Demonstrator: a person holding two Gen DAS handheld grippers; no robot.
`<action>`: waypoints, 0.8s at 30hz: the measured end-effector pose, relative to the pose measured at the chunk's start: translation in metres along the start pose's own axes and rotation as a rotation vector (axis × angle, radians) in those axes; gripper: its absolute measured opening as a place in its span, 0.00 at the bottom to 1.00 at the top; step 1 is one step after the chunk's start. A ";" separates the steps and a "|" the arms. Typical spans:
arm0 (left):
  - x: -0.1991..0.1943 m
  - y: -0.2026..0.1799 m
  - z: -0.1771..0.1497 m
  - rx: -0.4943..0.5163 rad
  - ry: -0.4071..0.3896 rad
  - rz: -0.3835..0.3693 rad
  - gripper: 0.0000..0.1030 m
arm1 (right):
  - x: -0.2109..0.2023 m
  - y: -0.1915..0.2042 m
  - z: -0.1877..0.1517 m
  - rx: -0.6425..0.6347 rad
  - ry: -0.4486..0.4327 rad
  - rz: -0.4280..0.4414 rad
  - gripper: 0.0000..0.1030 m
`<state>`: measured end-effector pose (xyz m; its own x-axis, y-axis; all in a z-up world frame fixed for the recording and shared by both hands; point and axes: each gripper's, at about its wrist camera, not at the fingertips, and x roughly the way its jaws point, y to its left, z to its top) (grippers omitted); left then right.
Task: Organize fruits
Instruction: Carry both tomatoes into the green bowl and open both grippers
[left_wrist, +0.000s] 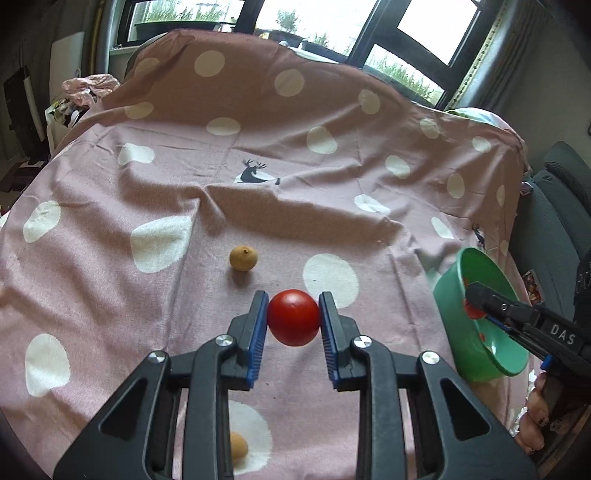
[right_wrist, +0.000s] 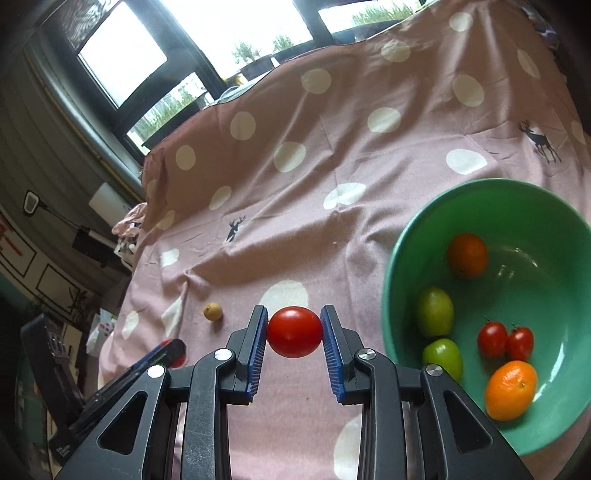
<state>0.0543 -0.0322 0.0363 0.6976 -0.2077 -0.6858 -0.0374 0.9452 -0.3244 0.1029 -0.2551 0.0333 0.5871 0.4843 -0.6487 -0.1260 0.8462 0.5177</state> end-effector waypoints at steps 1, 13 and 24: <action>-0.005 -0.007 -0.001 0.011 -0.010 -0.021 0.26 | -0.005 -0.003 -0.003 -0.003 -0.006 -0.013 0.30; -0.027 -0.103 -0.010 0.123 -0.050 -0.196 0.26 | -0.048 -0.051 0.002 0.075 -0.094 -0.106 0.30; 0.003 -0.175 -0.017 0.201 0.030 -0.290 0.26 | -0.073 -0.085 0.006 0.140 -0.144 -0.101 0.31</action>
<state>0.0509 -0.2028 0.0805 0.6370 -0.4791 -0.6039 0.3024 0.8759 -0.3760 0.0753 -0.3637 0.0405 0.7002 0.3537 -0.6202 0.0451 0.8450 0.5329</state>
